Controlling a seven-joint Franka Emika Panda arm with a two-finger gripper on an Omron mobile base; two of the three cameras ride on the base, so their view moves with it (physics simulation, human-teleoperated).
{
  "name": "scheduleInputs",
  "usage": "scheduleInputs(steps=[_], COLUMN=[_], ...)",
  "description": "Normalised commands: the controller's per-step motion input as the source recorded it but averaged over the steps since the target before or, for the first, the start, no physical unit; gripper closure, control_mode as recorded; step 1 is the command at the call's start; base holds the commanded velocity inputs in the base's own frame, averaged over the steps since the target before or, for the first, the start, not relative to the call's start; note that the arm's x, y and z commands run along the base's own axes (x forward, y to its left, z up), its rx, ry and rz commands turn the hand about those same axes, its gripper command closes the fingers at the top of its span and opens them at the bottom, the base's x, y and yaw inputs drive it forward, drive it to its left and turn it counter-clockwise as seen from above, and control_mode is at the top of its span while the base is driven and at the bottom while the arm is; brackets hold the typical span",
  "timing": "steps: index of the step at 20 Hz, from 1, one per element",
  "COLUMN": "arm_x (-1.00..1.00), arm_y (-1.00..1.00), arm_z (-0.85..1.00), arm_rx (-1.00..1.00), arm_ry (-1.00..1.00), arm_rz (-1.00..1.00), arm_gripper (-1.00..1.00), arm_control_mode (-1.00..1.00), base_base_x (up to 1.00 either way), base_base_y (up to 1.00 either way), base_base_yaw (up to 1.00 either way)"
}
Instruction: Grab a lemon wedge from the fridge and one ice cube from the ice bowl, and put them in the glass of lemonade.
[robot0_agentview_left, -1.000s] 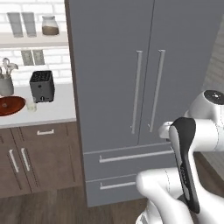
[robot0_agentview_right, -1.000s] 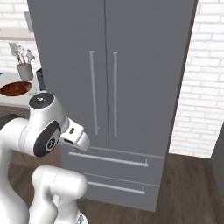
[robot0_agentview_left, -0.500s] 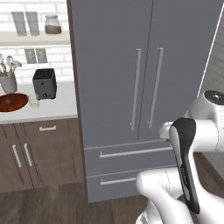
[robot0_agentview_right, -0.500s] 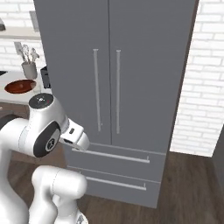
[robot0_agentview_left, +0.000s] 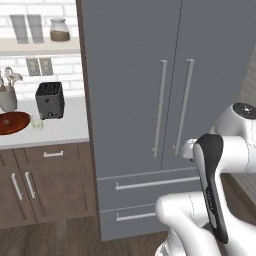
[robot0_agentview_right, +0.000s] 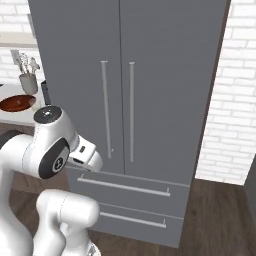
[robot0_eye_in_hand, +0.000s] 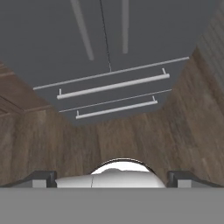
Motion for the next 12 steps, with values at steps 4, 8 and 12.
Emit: scheduleInputs(steps=[4, 8, 12], arm_x=[-0.12, -0.32, -0.22], arm_y=[-0.03, -0.01, 0.00], arm_z=[0.00, 0.06, 0.56], arm_rx=[0.00, 0.00, 0.04], arm_ry=[-0.02, -0.18, -0.33], arm_rz=[0.00, 0.00, 0.00], arm_gripper=[-1.00, -1.00, -1.00], arm_control_mode=[-1.00, -1.00, -1.00], base_base_x=[0.00, 0.00, 0.00], base_base_y=[0.00, 0.00, 0.00], base_base_yaw=[0.00, 0.00, 0.00])
